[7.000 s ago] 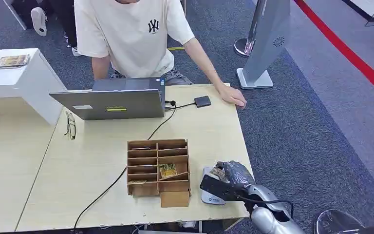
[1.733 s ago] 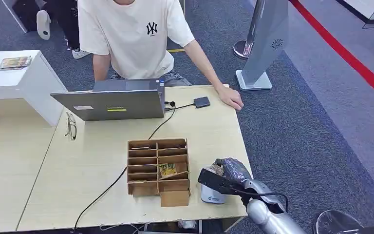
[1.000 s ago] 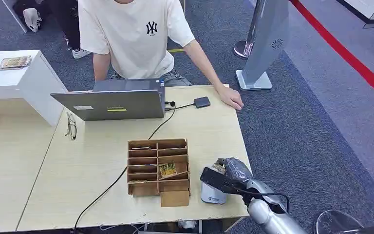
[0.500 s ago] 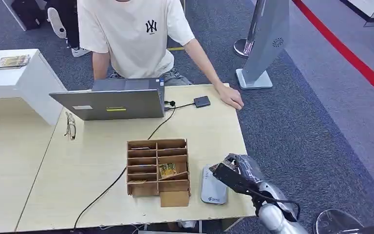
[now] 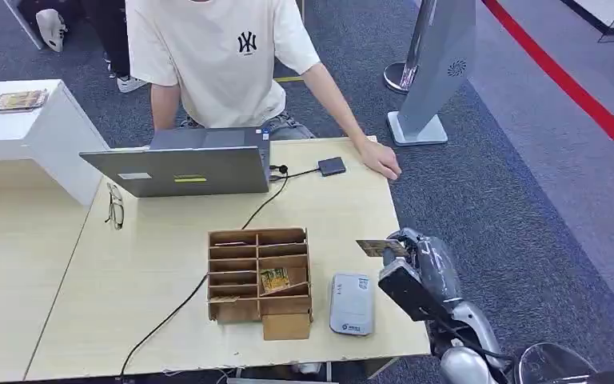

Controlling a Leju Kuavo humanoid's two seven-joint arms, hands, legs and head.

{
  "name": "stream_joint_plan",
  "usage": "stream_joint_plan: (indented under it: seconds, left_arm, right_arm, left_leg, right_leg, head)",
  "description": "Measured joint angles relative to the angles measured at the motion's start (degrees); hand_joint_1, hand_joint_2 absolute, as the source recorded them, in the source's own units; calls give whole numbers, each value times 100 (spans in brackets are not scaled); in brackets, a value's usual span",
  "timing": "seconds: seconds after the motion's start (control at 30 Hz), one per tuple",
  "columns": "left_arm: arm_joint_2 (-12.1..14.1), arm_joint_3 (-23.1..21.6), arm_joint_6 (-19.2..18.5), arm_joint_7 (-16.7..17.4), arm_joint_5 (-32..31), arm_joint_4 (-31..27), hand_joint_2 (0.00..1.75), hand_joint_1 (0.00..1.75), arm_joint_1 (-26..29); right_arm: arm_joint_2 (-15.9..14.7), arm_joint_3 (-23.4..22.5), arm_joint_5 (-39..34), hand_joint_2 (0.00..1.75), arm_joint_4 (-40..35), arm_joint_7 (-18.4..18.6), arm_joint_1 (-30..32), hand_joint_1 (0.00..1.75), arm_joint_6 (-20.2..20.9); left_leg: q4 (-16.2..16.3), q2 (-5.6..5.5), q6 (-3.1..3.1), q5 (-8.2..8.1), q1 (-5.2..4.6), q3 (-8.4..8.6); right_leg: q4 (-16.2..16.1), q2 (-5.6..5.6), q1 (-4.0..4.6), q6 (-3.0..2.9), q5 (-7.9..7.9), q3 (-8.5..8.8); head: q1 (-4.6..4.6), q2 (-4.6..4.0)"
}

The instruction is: Pass the card to the sensor for recognition and then transmit it.

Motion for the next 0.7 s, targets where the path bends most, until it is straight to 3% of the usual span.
stream_joint_plan:
  seconds: [0.37, 0.7]
  left_arm:
    - [5, -50, 52, -63, 107, 90, 0, 0, -6]
    - [18, -229, -81, 166, -20, 87, 0, 0, -2]
  right_arm:
    - [269, 230, 227, 175, -497, -403, -10, 175, -420]
    - [361, 854, 1077, 175, 49, -189, -887, 175, -593]
  left_leg:
    - [0, 0, 0, 0, 0, -3]
    - [0, 0, -3, 3, 1, -3]
  right_leg:
    - [1, 0, 0, 0, 0, 1]
    - [3, 0, 0, 0, 2, 2]
  head:
    - [0, 0]
    - [0, 0]
